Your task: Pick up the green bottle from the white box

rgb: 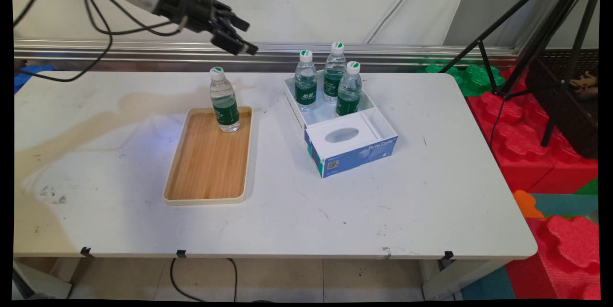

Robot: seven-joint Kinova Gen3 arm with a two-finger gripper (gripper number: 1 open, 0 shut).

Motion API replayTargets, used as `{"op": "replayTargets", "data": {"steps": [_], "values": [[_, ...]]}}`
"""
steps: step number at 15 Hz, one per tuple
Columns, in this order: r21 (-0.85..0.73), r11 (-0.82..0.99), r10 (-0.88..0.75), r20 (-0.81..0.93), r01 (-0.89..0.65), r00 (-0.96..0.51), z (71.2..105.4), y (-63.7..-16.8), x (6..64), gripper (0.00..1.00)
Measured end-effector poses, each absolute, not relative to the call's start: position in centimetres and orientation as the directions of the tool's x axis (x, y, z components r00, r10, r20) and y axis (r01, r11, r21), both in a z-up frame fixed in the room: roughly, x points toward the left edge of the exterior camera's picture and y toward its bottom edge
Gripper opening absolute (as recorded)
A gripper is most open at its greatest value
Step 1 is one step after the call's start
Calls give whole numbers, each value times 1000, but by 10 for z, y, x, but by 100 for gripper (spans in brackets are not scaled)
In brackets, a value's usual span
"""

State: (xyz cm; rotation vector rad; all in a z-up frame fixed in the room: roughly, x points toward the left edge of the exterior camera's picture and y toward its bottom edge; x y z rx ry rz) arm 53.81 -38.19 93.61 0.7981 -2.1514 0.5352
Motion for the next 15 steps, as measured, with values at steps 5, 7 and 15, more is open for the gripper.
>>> {"op": "replayTargets", "data": {"steps": [5,7,15], "values": [[-108,732,-384,750,-673,-538,911,-415,510,100],[-103,734,-392,743,-671,-543,901,-428,497,100],[-89,735,-423,714,-672,-558,868,-466,463,100]]}}
